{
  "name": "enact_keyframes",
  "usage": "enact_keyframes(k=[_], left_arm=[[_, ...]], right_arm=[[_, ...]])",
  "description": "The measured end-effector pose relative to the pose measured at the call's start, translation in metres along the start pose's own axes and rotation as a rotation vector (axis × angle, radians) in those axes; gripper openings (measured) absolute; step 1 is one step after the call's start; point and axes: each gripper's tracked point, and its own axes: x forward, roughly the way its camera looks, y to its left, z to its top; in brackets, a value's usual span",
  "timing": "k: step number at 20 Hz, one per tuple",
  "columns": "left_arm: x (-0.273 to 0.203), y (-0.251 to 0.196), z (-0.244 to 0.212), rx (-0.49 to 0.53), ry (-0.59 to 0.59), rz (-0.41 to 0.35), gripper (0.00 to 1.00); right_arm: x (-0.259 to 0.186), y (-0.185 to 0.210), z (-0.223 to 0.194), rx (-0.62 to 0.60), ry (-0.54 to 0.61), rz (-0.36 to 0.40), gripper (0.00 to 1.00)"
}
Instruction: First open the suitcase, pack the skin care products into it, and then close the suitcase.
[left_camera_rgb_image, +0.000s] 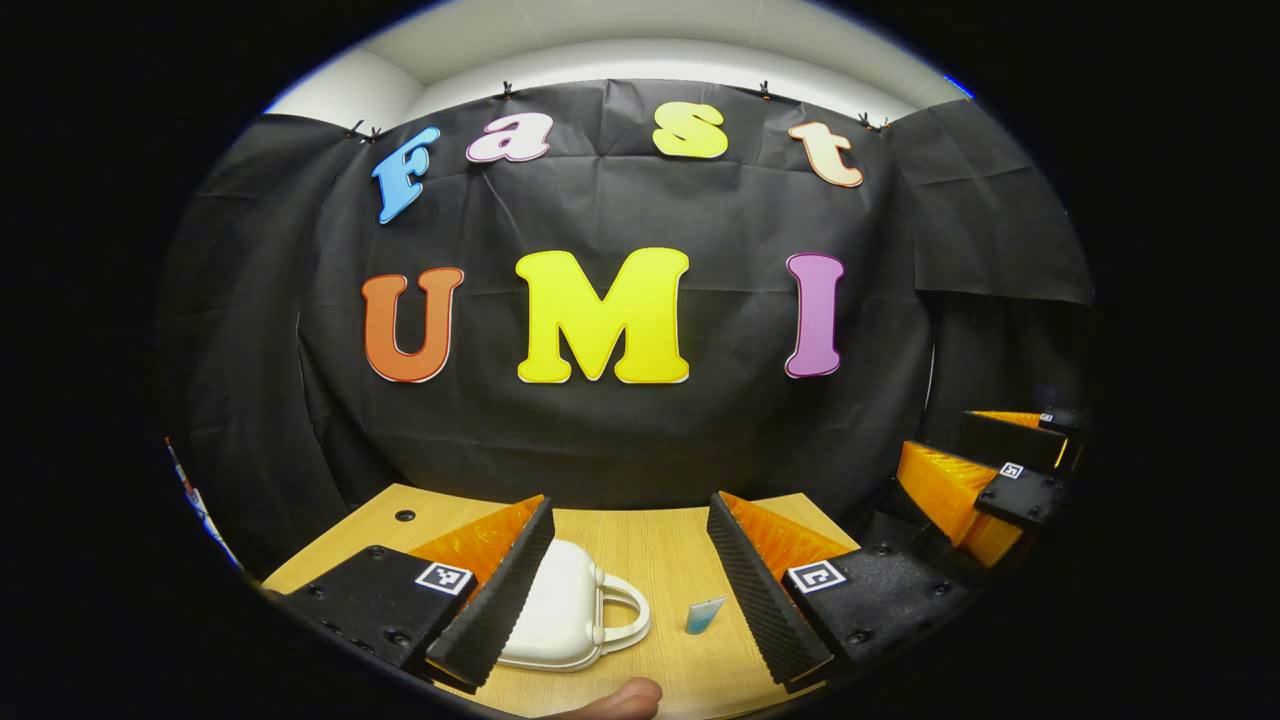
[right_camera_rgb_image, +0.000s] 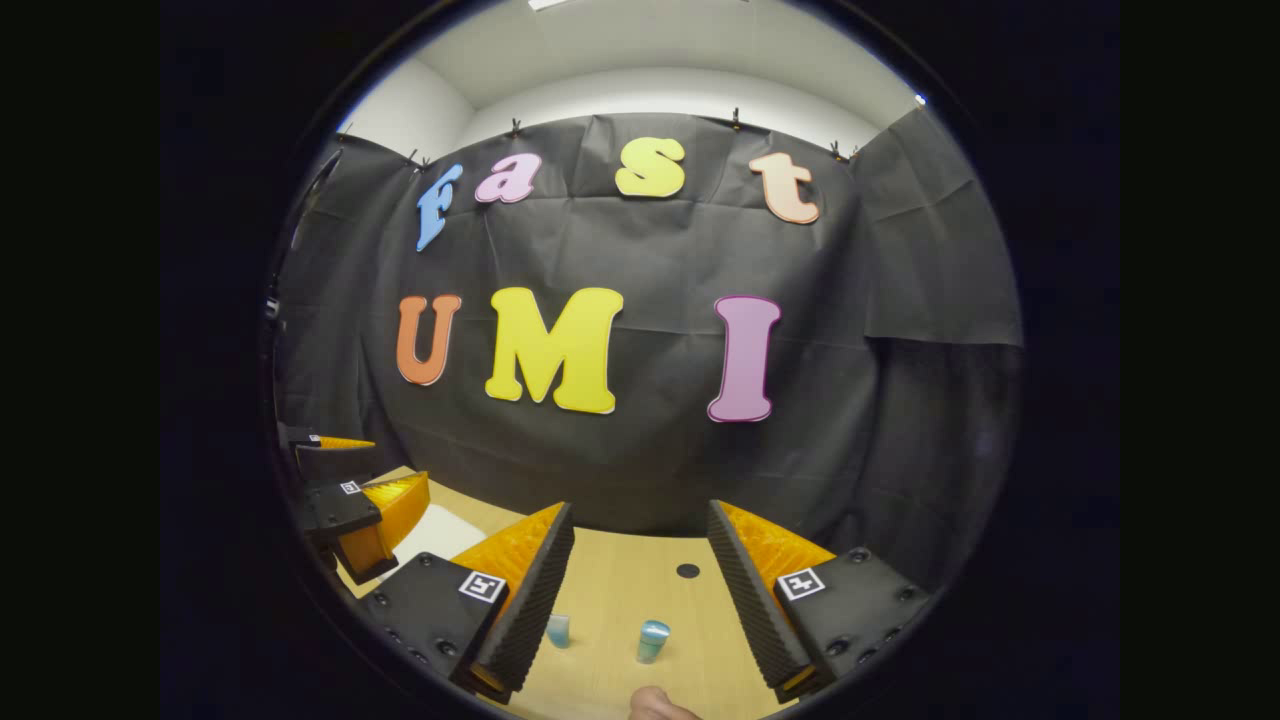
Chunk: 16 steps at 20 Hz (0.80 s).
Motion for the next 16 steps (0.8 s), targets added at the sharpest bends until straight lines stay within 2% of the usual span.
enact_keyframes(k=[4,8,11,14,16], left_arm=[[0.009,-0.005,-0.038,0.067,0.041,-0.008,0.98],[0.026,-0.010,-0.099,0.145,0.116,-0.007,0.98],[0.040,-0.025,-0.149,0.207,0.179,-0.055,1.00],[0.054,-0.029,-0.184,0.313,0.238,-0.054,0.98],[0.063,-0.030,-0.204,0.426,0.256,-0.045,0.99]], right_arm=[[-0.003,-0.023,-0.020,-0.035,0.032,-0.046,0.79],[-0.011,-0.058,-0.042,-0.040,0.066,-0.099,0.80],[-0.011,-0.082,-0.060,-0.027,0.096,-0.132,0.80],[-0.009,-0.099,-0.076,-0.016,0.128,-0.142,0.80],[-0.008,-0.106,-0.084,-0.016,0.141,-0.134,0.79]])
